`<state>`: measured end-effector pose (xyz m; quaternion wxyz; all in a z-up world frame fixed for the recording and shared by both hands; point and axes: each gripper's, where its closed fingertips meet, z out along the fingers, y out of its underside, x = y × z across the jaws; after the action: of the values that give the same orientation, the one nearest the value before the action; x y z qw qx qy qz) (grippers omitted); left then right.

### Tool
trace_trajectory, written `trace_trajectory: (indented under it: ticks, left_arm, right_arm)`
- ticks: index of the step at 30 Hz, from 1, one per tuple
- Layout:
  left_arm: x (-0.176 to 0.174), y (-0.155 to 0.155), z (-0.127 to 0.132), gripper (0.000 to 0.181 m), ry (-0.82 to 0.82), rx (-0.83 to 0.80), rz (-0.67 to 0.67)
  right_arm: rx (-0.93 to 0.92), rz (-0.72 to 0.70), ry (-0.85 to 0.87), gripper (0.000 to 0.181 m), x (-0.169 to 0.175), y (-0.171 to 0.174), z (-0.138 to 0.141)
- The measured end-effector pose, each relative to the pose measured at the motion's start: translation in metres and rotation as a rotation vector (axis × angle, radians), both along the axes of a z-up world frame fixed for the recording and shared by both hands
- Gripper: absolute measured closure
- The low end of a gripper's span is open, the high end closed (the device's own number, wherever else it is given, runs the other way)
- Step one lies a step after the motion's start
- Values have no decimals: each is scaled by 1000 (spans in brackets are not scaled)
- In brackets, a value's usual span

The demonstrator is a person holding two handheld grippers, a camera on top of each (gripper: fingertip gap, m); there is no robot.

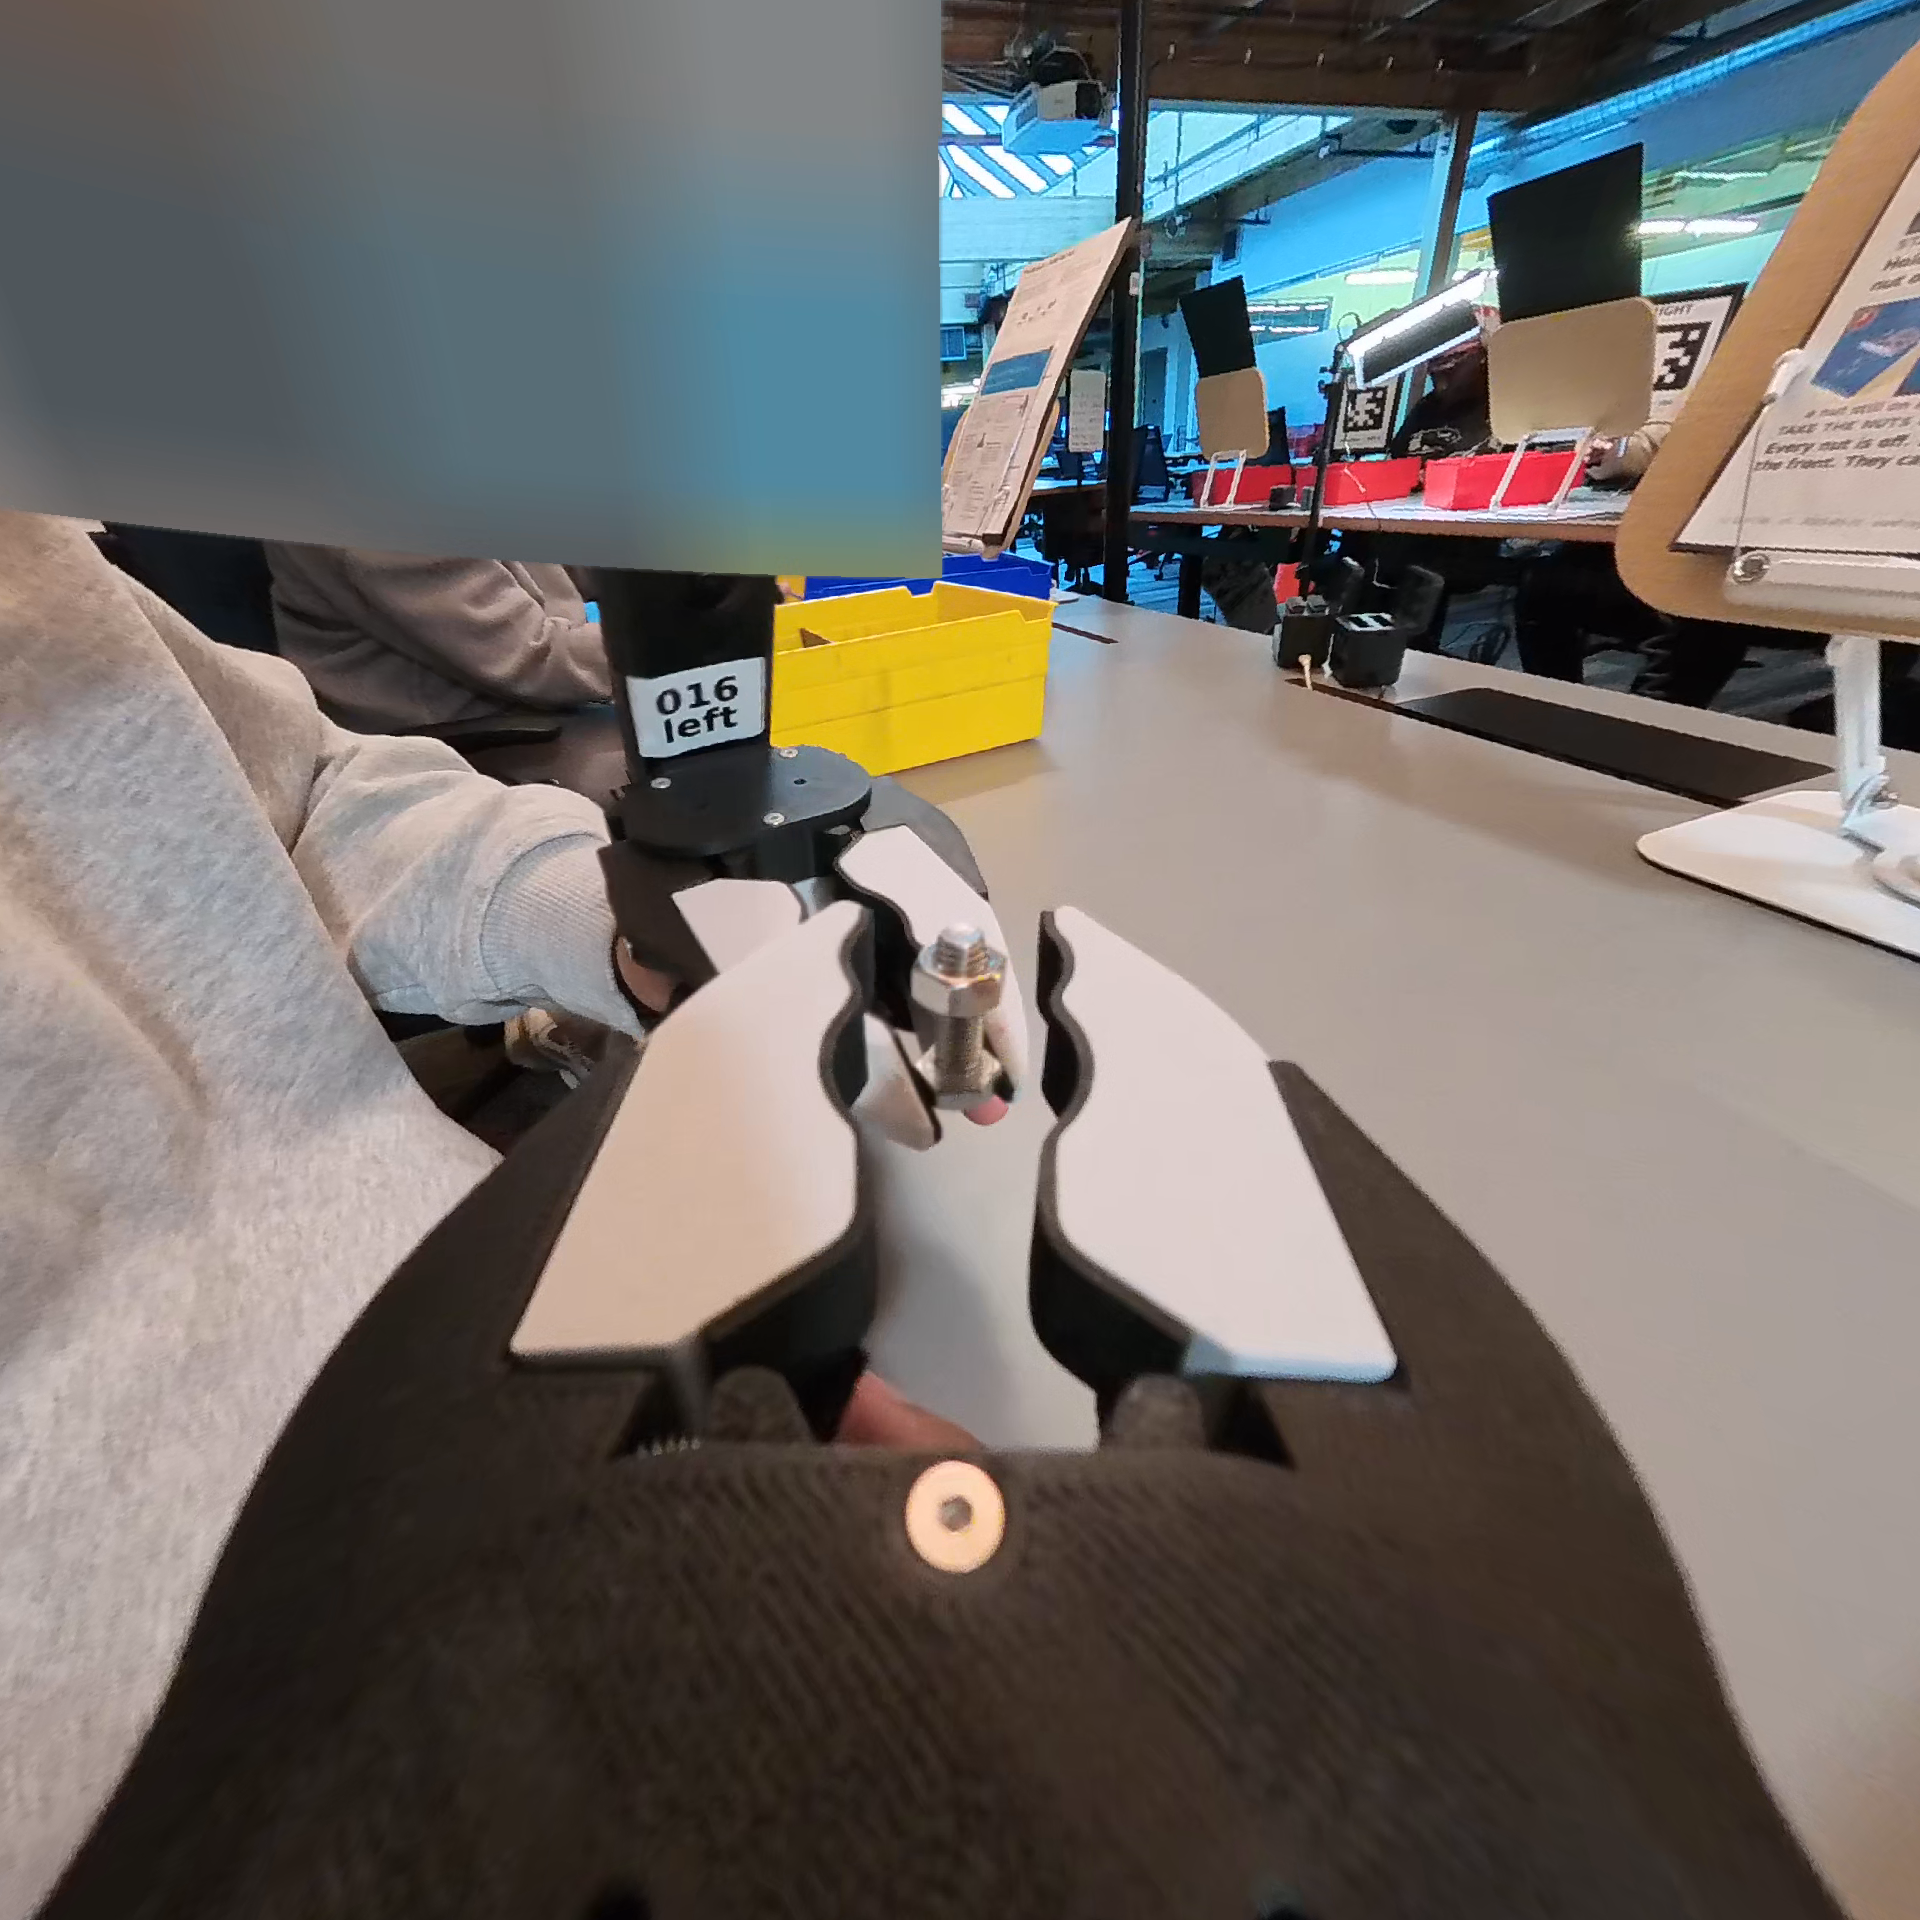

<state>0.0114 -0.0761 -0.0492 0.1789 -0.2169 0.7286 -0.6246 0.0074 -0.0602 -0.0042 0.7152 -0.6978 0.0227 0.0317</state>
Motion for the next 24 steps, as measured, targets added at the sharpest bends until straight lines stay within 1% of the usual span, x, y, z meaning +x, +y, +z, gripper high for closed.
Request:
trace_trajectory:
  ticks: [2, 5, 6, 14, 20, 24]
  left_arm:
    - [-1, -2, -1, 164, -10, 13, -6]
    - [-3, -3, -1, 164, -23, 26, -15]
    - [-3, -4, -1, 164, -26, 29, -14]
    - [-2, -2, 1, 164, -34, 9, -9]
    - [-6, -4, 6, 164, -37, -31, -35]
    - [-6, -5, 6, 158, -11, -52, -44]
  right_arm:
    - [-12, 5, -2, 154, -1, 1, -2]
    - [-35, 17, -9, 169, -3, 1, -5]
    - [-41, 20, -12, 171, -4, 1, -6]
    - [-40, 7, -18, 172, -1, 0, -5]
    - [-31, 19, 26, 172, 0, -1, -3]
    - [-43, 18, 32, 172, 1, -2, -5]
